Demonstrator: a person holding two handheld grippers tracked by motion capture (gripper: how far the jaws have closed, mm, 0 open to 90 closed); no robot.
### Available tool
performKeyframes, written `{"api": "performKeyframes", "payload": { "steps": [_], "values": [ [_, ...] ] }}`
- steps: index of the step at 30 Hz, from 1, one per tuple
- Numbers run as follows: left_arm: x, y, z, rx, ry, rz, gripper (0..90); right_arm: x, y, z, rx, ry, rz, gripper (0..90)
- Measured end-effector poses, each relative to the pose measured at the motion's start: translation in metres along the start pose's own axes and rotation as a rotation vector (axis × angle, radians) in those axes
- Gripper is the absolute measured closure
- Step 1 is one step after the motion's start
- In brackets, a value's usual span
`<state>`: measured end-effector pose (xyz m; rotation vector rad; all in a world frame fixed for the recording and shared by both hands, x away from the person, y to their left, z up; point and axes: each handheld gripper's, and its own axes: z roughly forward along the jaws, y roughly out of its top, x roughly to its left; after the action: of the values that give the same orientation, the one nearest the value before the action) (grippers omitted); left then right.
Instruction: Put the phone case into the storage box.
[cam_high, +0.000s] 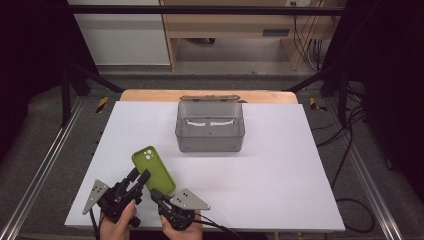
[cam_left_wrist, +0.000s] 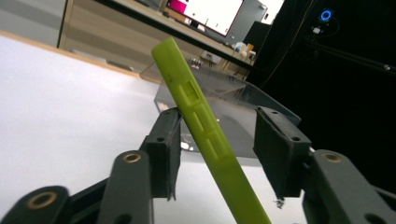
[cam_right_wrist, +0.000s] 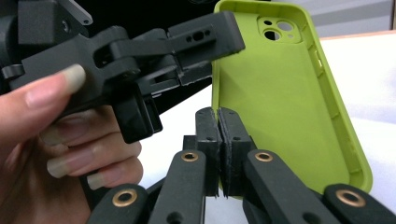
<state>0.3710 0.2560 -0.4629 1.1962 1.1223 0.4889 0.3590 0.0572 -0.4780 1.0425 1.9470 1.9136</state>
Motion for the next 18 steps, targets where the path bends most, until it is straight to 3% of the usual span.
{"api": "performKeyframes", "payload": {
  "steps": [6, 12, 18],
  "values": [
    [0.0006, -0.0029, 0.0021, 0.030, -0.028, -0.041, 58.1, 0.0019, -0.0003, 0.0014, -0.005, 0.007, 0.005, 88.0],
    [0.0039, -0.0027, 0.0014, 0.030, -0.023, -0.059, 63.9, 0.0044, -0.0007, 0.0033, -0.009, 0.010, 0.001, 88.0],
    [0.0090, -0.0024, -0.0006, 0.031, -0.021, -0.112, 67.3, 0.0101, -0.0014, 0.0080, 0.001, 0.017, -0.004, 88.0]
  ]
}}
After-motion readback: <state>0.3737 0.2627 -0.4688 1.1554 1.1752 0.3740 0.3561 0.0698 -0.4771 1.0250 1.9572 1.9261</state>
